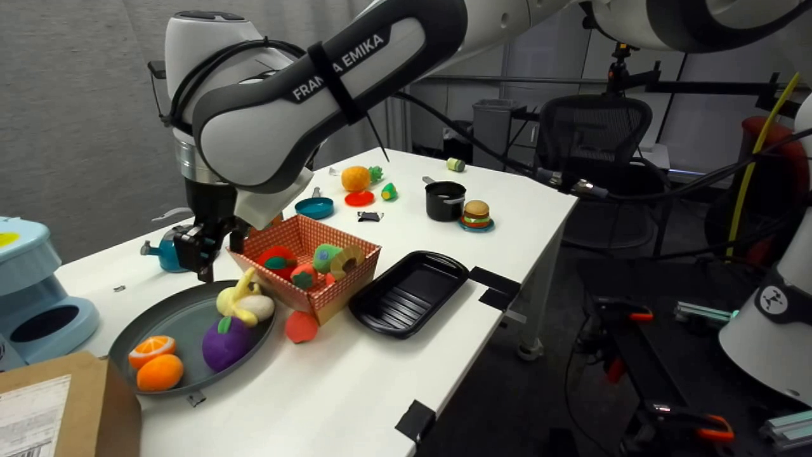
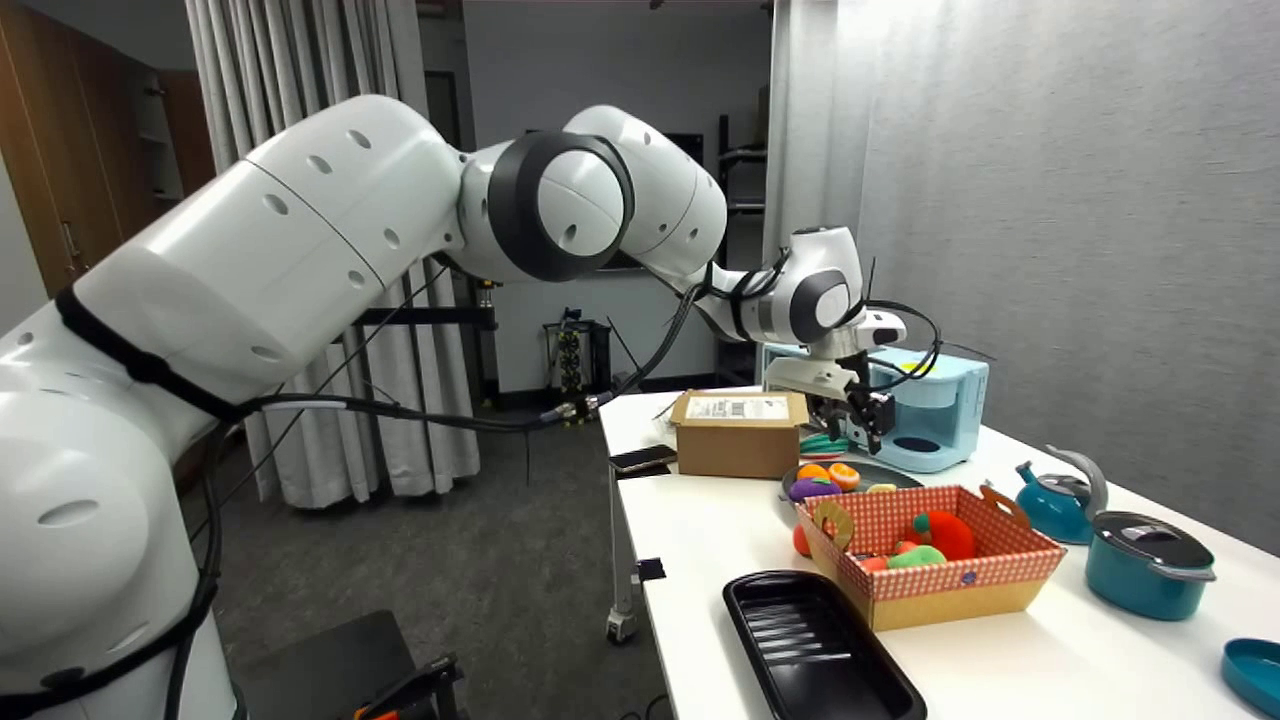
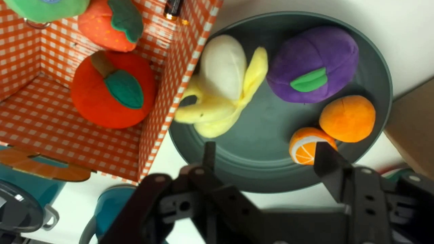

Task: Move the banana and the pear plush toys from the box to the plate then move the box to the right

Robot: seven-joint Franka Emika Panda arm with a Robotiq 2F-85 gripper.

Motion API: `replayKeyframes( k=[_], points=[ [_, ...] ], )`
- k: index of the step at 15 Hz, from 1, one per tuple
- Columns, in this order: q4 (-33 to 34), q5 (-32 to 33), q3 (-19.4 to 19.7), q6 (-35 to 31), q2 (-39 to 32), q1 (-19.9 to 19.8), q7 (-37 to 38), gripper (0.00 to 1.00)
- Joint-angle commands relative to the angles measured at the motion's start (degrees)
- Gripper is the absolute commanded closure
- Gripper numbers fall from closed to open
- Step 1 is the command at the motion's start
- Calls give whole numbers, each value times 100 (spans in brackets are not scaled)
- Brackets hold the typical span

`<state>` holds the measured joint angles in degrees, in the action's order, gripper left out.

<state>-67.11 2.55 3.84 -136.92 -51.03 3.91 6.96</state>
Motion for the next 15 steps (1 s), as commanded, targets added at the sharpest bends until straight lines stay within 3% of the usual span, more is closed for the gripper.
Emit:
replayKeyframes(
  k=[1, 9, 15],
  points=[
    [-518, -27, 65, 18, 499, -58, 271, 0],
    [-2200, -33, 320, -307, 1498, -188, 833, 0],
    [-3083, 6, 429, -565, 1730, -207, 1026, 0]
  ],
)
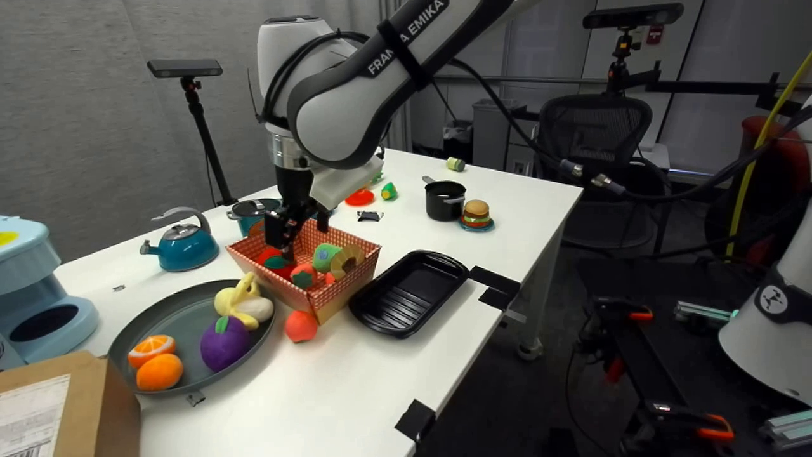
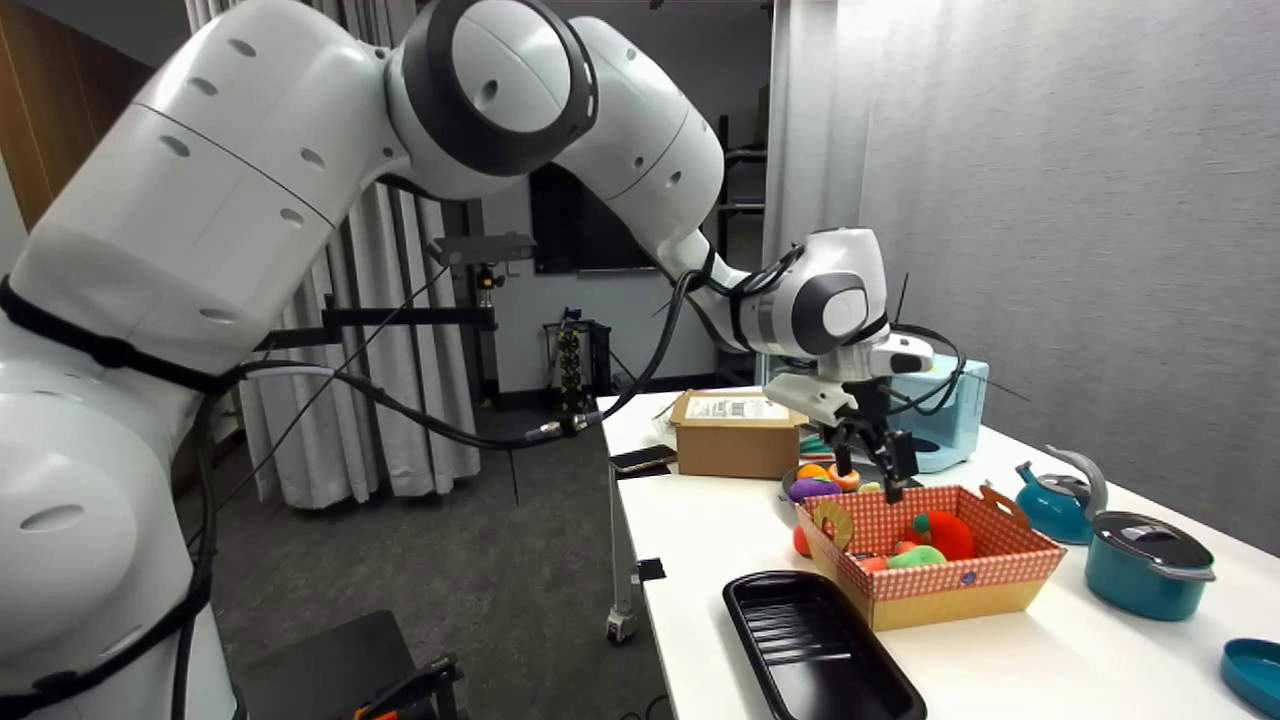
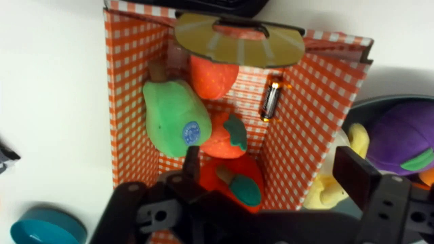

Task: Move the banana and the pear plush toys from the box to the plate then move the box to the right

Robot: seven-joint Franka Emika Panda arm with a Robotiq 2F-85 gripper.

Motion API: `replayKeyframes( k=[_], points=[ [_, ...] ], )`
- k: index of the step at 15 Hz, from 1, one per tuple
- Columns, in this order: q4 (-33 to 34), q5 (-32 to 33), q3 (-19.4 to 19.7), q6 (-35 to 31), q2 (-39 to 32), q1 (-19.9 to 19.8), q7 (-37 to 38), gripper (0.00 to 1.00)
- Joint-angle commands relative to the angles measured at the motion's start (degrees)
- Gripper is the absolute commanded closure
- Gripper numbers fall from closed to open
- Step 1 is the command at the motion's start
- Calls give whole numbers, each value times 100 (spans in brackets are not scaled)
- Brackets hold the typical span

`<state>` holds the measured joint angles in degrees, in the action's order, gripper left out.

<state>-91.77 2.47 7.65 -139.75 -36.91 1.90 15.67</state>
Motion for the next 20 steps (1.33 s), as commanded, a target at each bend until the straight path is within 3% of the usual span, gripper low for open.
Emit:
replayKeyframes(
  k=[1, 9, 20],
  points=[
    [-714, 20, 68, -328, 330, -14, 160, 0],
    [-1079, 44, 225, -437, 541, -125, 38, 0],
    [-727, -25, 65, -361, 246, -217, -108, 0]
  ],
)
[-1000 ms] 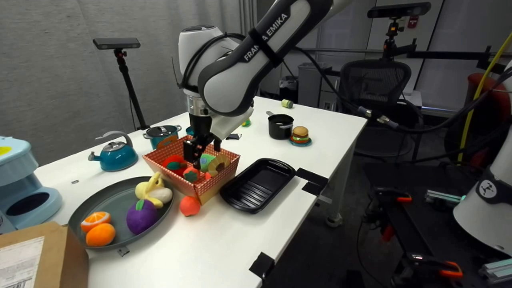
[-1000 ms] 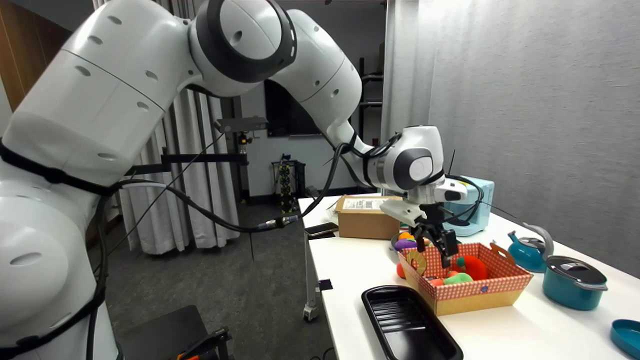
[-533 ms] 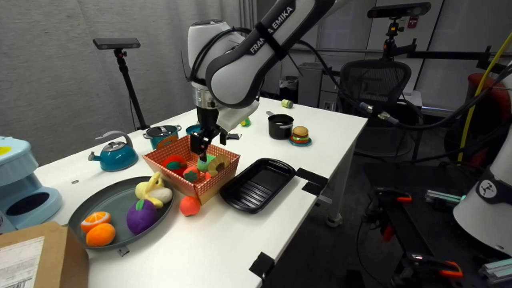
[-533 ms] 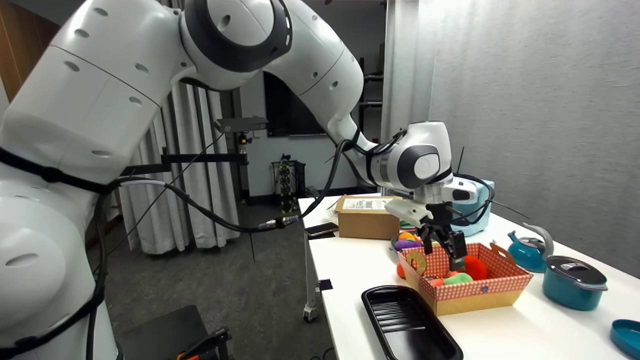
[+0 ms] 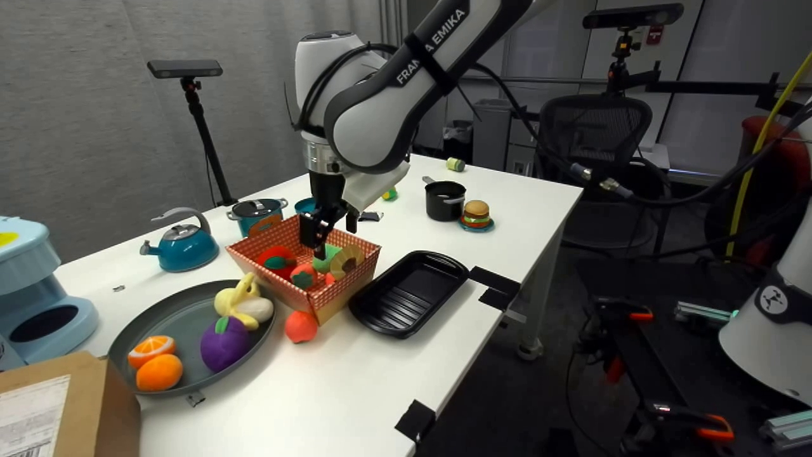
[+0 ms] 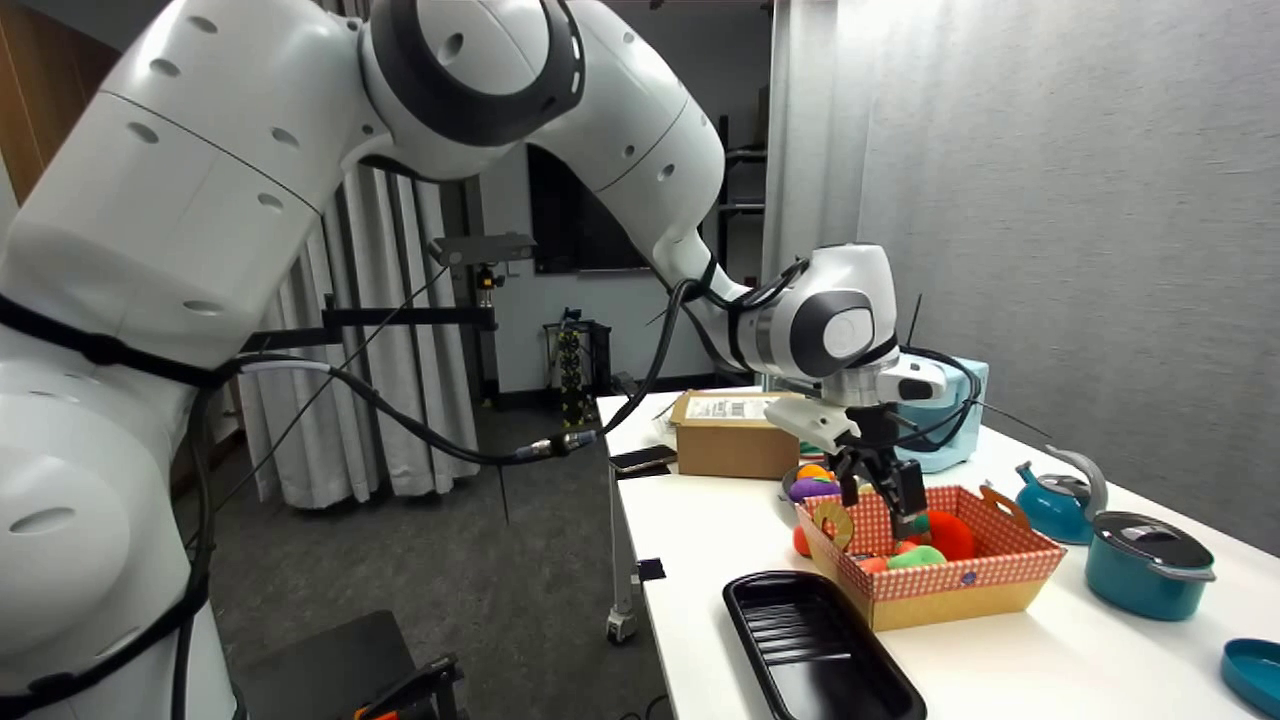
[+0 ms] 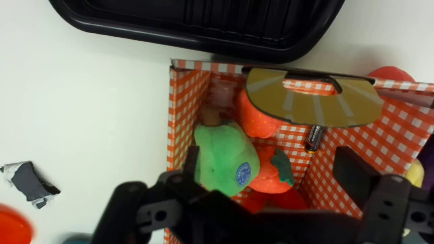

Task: Move the banana and the pear plush toys from the box to the plate then move the box to the right

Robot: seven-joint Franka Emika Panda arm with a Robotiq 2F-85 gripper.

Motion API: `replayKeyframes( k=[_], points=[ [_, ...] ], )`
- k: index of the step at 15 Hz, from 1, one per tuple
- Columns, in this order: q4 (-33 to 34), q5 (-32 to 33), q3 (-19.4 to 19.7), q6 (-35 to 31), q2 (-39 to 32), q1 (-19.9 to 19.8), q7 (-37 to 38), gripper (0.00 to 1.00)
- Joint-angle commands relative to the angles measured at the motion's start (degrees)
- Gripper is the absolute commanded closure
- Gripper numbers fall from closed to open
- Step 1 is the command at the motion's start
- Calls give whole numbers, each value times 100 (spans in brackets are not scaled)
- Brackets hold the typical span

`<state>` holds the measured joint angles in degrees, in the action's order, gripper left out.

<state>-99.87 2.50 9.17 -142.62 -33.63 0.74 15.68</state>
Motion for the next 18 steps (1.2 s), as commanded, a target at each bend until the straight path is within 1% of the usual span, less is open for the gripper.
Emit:
replayKeyframes(
  k=[1, 5, 6, 7, 10, 11, 12, 18],
  points=[
    [122, -30, -78, -72, -123, -105, -94, 0],
    [324, 10, -1, -116, -297, -119, -22, 1],
    [384, 22, 18, -159, -343, -127, -27, 3],
    [428, 28, 32, -226, -383, -132, -31, 3],
    [601, 14, 43, -370, -524, -160, -42, 7],
    [650, -10, 27, -412, -573, -176, -50, 5],
    [685, -19, 19, -459, -617, -181, -54, 7],
    [796, -20, 41, -712, -893, -156, -27, 7]
  ],
)
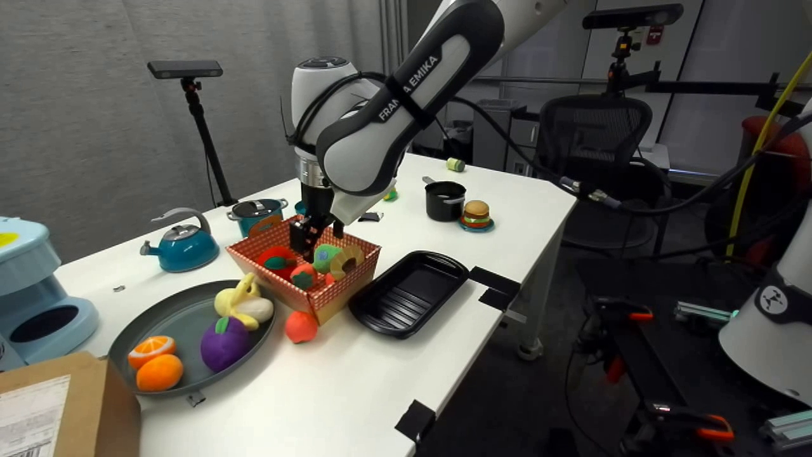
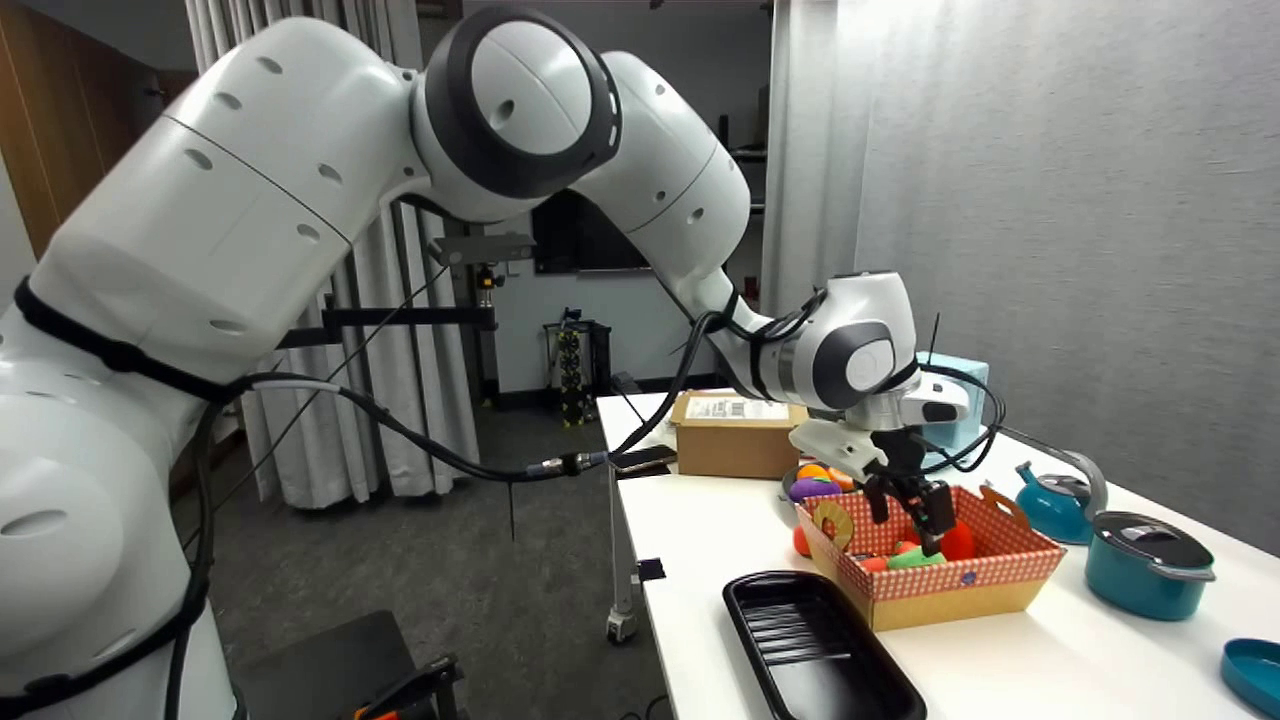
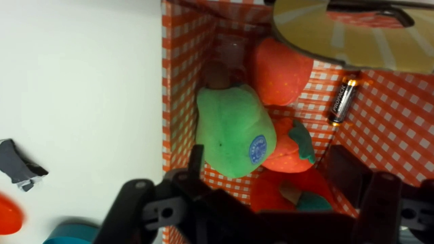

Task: Move the banana and the pear plush toys from the box to the plate then move the box to the right

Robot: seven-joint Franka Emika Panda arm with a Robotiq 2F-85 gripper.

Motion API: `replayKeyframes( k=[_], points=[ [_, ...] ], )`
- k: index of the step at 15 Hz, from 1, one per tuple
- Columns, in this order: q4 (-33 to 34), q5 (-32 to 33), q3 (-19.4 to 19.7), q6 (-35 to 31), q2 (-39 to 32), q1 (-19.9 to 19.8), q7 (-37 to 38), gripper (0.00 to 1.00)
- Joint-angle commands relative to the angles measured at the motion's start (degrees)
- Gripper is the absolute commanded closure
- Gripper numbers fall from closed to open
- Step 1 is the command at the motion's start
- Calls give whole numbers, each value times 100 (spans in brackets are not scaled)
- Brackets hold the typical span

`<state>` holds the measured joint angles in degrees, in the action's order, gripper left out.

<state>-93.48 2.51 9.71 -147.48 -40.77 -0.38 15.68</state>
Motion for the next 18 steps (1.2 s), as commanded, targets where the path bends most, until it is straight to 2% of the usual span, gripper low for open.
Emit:
replayKeyframes(
  k=[1, 7, 18],
  points=[
    [175, -21, -4, -261, -215, -40, -22, 8],
    [230, -28, 34, -359, -289, -48, -34, 12],
    [-113, -105, 55, -414, -188, -65, 34, 10]
  ],
)
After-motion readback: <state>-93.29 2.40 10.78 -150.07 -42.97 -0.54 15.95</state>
